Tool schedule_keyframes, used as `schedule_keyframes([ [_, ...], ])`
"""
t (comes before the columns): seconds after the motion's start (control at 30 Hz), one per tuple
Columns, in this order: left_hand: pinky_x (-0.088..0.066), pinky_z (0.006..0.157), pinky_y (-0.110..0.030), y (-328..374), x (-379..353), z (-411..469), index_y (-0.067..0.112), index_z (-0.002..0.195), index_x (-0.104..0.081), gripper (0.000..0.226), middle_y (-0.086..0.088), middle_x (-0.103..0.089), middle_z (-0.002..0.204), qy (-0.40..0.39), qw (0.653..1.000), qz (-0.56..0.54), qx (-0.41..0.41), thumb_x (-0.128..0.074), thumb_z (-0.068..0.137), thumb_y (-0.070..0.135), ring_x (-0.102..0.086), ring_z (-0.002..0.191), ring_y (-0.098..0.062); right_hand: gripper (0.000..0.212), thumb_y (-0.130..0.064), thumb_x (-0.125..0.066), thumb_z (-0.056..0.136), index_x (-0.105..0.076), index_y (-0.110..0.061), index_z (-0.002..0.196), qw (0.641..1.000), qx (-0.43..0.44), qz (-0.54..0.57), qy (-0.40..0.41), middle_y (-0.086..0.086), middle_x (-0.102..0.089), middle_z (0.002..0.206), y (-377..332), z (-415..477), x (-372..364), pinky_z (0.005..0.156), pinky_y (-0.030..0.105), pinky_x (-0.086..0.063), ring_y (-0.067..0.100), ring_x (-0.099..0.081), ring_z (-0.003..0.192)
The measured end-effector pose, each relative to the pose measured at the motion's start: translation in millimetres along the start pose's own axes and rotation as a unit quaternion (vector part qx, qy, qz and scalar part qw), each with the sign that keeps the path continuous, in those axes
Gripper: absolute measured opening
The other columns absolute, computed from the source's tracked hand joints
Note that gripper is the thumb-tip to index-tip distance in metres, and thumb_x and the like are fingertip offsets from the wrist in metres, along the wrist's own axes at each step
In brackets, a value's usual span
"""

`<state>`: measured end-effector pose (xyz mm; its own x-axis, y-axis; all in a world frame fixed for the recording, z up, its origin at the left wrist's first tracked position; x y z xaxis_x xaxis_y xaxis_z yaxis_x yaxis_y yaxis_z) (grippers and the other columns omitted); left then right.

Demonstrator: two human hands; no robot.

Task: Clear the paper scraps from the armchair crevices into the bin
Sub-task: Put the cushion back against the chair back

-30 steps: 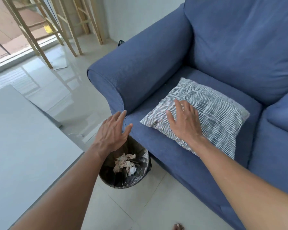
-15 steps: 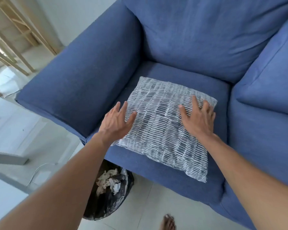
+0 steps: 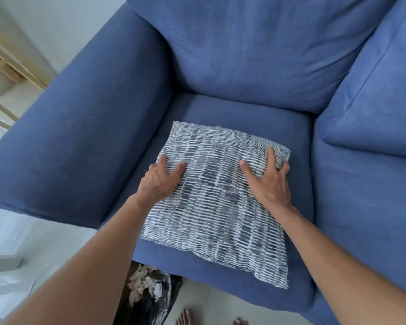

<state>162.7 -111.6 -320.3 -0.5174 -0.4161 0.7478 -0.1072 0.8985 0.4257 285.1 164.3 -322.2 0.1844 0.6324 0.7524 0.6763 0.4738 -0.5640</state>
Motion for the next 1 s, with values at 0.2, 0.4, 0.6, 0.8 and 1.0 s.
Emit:
schedule_keyframes([
  [0.2,-0.031,0.109,-0.041,11.7,3.5,26.0,0.015,0.152,-0.022,0.091,-0.014,-0.039,0.148,-0.021,0.997,-0.070,0.012,-0.046,0.085,0.072,-0.034,0.138,-0.029,0.104,-0.086,-0.048,0.075,0.003,-0.044,0.155,0.999,-0.038,0.019,-0.008,0.014,0.007,0.164,1.2,10.2,-3.5,0.102,0.052,-0.045,0.044,-0.042,0.135],
  [0.4,-0.046,0.097,-0.038,8.2,7.9,47.6,0.014,0.134,-0.044,0.098,-0.007,-0.056,0.129,-0.035,0.994,-0.089,0.057,-0.069,0.063,0.076,-0.054,0.118,-0.026,0.112,-0.085,-0.059,0.068,0.001,-0.046,0.154,0.994,-0.083,0.065,0.001,0.010,0.001,0.163,4.4,14.3,-7.4,0.108,0.053,-0.040,0.042,-0.034,0.140],
  [0.6,-0.056,0.080,-0.033,31.1,31.1,60.8,0.007,0.108,-0.054,0.079,-0.005,-0.064,0.104,-0.070,0.992,-0.073,0.073,-0.089,0.054,0.052,-0.064,0.093,-0.022,0.127,-0.056,-0.091,0.054,-0.017,-0.032,0.155,0.950,-0.180,0.254,0.012,0.006,-0.042,0.149,7.1,27.2,2.5,0.111,0.044,-0.040,0.030,-0.049,0.131],
  [0.8,-0.051,0.062,-0.019,83.3,67.3,69.0,0.015,0.098,-0.069,0.039,0.003,-0.072,0.087,-0.047,0.979,-0.194,-0.040,-0.089,0.066,0.021,-0.065,0.073,-0.008,0.107,-0.052,-0.093,0.051,-0.037,-0.036,0.141,0.951,-0.094,0.287,0.070,-0.010,-0.061,0.127,-23.6,41.1,45.9,0.105,0.042,-0.047,0.016,-0.060,0.114],
  [1.0,-0.055,0.082,-0.028,148.2,123.2,91.7,0.019,0.118,-0.062,0.061,0.007,-0.072,0.104,0.000,0.946,-0.292,-0.142,-0.092,0.065,0.018,-0.068,0.095,-0.011,0.121,-0.047,-0.093,0.059,-0.017,-0.036,0.152,0.956,0.051,0.240,0.162,-0.005,-0.048,0.141,-92.5,84.4,125.4,0.100,0.027,-0.038,0.012,-0.049,0.124],
])
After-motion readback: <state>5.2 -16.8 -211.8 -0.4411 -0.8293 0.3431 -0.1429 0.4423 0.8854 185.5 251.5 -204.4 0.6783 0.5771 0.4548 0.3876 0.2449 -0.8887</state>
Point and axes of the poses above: each hand's wrist, its own z-axis towards the middle knuckle, its own x-axis out of the back of the hand, y = z × x, the point moved 9 cm from there along z, towards the middle knuckle
